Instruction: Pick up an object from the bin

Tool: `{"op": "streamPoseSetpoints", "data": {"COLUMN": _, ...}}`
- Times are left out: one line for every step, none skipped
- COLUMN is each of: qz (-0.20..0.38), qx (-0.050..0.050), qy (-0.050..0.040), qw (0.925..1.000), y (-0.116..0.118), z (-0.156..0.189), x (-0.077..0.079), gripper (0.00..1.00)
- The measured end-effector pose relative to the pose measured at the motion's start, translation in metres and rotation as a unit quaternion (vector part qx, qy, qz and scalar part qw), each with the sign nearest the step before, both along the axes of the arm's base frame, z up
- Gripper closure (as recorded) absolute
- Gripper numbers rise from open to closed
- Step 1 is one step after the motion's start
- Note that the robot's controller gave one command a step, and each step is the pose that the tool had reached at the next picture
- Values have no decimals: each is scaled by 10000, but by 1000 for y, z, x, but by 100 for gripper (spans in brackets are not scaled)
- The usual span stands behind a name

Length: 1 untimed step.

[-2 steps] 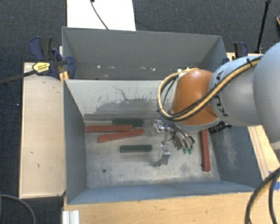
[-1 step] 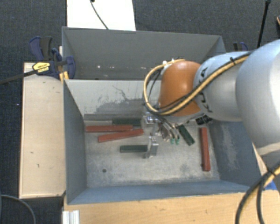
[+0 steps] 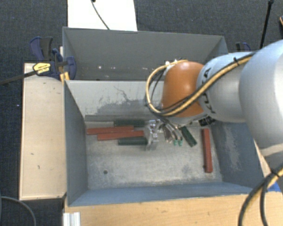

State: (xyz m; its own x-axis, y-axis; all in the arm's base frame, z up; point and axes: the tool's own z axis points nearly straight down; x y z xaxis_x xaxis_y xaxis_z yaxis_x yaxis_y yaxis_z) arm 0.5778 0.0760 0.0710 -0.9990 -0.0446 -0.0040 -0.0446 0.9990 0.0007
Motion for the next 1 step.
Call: {"op": "streamPoseSetpoints", "data": {"qz": 61, "qx": -2, "qy": -30, "qw": 10000, "y": -11, "z": 140, "x": -15, "gripper": 100}}
